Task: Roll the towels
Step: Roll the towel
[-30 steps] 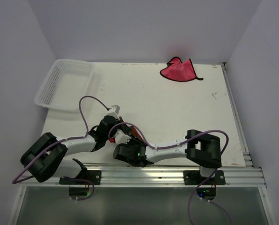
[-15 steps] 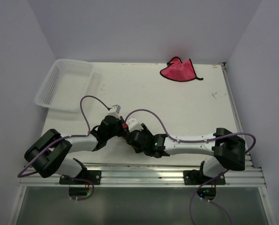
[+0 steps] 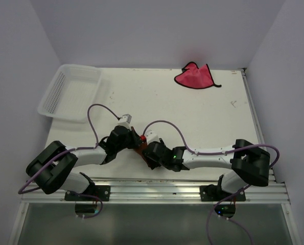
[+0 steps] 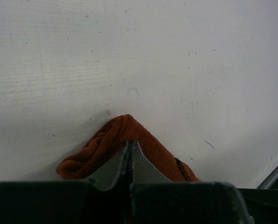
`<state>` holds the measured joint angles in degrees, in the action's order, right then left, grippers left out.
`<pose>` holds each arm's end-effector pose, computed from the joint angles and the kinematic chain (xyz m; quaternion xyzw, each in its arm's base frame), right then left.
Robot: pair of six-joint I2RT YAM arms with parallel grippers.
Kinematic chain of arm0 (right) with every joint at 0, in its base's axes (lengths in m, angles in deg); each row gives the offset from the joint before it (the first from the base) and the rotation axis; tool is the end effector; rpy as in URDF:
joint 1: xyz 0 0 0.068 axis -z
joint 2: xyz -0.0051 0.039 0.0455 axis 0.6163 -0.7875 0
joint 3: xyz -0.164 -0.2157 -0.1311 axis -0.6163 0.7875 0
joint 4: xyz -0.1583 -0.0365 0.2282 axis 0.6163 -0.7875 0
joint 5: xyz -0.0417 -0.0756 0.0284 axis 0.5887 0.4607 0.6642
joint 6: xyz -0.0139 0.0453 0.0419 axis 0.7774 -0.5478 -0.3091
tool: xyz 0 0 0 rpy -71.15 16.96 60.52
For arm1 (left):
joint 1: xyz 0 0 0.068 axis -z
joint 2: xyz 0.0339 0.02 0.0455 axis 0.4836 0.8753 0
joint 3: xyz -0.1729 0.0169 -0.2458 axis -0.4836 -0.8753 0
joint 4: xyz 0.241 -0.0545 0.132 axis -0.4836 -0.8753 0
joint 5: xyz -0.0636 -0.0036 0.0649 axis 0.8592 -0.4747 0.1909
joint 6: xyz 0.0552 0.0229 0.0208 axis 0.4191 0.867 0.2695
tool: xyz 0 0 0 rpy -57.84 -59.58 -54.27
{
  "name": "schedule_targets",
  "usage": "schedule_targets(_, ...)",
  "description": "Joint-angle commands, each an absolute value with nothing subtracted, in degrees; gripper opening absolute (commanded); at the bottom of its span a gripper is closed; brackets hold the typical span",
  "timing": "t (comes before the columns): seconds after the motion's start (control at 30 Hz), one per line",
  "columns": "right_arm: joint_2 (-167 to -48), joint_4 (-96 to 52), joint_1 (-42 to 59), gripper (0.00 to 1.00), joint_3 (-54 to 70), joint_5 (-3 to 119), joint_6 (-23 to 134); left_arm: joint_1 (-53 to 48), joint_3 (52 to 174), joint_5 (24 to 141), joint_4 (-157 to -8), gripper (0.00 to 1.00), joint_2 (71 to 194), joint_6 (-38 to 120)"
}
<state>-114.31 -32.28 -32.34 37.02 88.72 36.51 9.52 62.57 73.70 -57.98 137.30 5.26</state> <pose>0.1254 0.2952 0.1832 -0.2921 0.8814 0.1103 0.3544 0.2075 -0.1643 0.1437 -0.0658 0.8709 -0.3280 0.3601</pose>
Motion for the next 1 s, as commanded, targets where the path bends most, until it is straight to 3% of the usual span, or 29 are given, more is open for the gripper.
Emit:
schedule_targets(0.0,-113.4,-30.5,-32.1,0.63,38.1,85.6,34.3,9.8,62.7,70.6,-63.4,0.00,137.5,7.8)
schedule_targets(0.1,-114.2,-30.0,-32.0,0.62,38.4,84.3,33.6,9.8,62.6,70.5,-63.7,0.00,137.2,7.8)
schedule_targets(0.2,-114.9,-29.1,-32.0,0.53,38.9,82.9,33.0,9.8,62.7,70.2,-64.1,0.00,136.7,7.9)
schedule_targets(0.23,-115.1,-28.9,-32.0,0.42,38.9,82.9,32.9,9.8,62.8,70.2,-64.7,0.00,136.5,7.9)
schedule_targets(0.33,-114.2,-28.1,-32.0,0.24,39.5,83.4,33.1,9.8,63.7,69.6,-66.5,0.00,135.4,8.1)
schedule_targets(0.43,-113.3,-27.4,-31.9,0.15,39.5,85.7,33.9,9.7,65.8,68.6,-70.3,0.01,134.0,8.0)
schedule_targets(0.57,-112.8,-27.2,-32.0,0.08,38.9,89.0,34.2,9.7,69.2,68.3,-75.2,0.34,131.2,7.4)
schedule_targets(0.67,-113.0,-26.6,-32.1,0.00,38.8,91.8,33.5,9.7,72.5,66.8,-81.2,0.52,128.8,5.3)
schedule_targets(0.77,-113.6,-26.3,-32.8,0.00,38.5,96.2,32.1,9.7,75.9,66.0,-87.0,0.62,126.5,2.5)
schedule_targets(0.97,-116.5,-25.5,-34.9,0.00,37.0,104.1,28.5,9.8,81.8,64.6,-97.8,0.67,125.4,-5.0)
